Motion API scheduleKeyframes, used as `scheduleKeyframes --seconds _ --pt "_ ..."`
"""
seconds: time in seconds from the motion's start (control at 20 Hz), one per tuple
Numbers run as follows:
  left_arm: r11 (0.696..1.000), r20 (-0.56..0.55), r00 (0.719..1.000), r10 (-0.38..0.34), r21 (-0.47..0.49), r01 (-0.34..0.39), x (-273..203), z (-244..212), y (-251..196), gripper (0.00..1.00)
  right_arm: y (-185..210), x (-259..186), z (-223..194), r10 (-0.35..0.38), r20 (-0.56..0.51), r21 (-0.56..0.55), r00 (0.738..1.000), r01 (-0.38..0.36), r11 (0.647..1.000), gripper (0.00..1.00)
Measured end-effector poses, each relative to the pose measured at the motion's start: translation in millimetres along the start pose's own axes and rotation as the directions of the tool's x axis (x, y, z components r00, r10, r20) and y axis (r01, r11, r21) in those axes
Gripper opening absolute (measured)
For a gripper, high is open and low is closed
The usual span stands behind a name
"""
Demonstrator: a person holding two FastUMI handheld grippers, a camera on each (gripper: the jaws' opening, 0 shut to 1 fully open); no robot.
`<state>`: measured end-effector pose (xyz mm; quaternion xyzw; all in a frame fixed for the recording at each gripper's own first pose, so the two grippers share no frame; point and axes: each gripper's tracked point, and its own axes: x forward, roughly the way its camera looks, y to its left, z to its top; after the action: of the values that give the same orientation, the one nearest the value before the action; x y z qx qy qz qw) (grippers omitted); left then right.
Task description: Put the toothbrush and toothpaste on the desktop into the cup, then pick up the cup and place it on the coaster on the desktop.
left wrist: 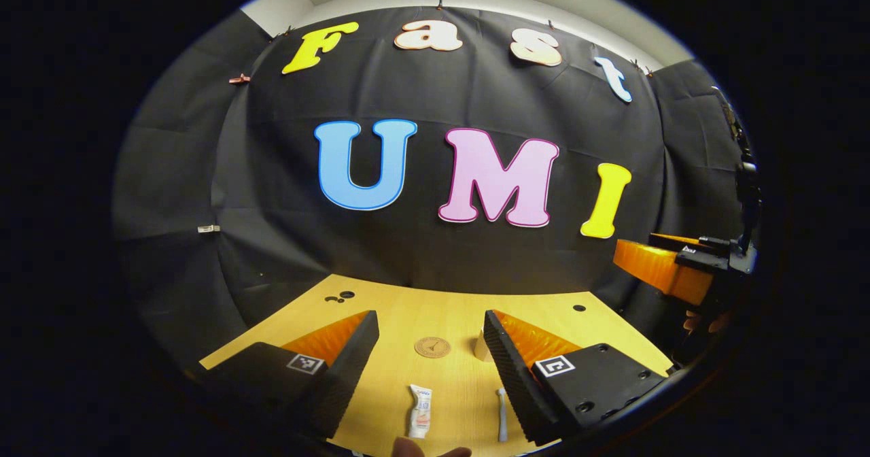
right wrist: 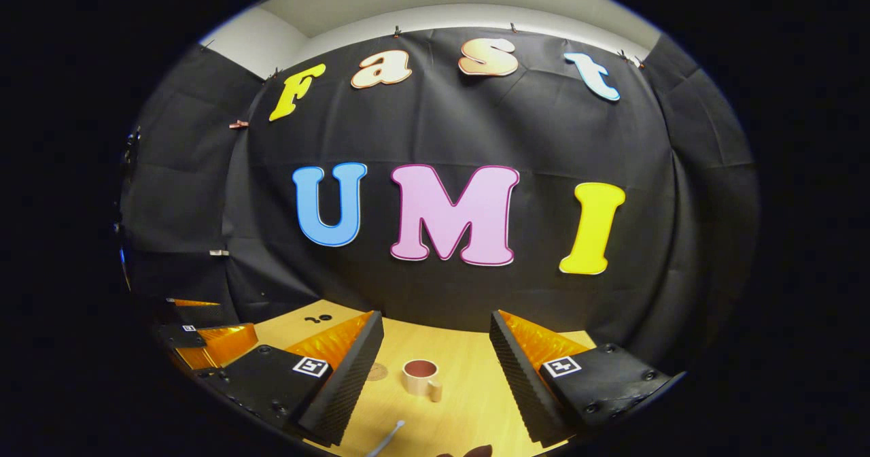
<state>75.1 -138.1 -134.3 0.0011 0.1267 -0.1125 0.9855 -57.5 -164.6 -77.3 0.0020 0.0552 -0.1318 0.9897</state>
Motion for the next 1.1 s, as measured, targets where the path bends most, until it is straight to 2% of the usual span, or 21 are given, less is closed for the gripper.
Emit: scheduleKeyframes --seconds 0.3,1.1 --pt "0.999 0.061 0.997 0.041 0.027 -0.043 2.7 21.1 8.2 0.96 3.4 23.9 -15.1 0.008 -0.06 0.003 0.998 -0.007 1.0 0.97" --pt "0.999 0.044 0.999 0.007 0.032 -0.008 -1.5 14.3 9.4 0.96 24.2 27.8 -21.5 -0.01 -0.084 0.008 0.996 0.01 1.0 0.97"
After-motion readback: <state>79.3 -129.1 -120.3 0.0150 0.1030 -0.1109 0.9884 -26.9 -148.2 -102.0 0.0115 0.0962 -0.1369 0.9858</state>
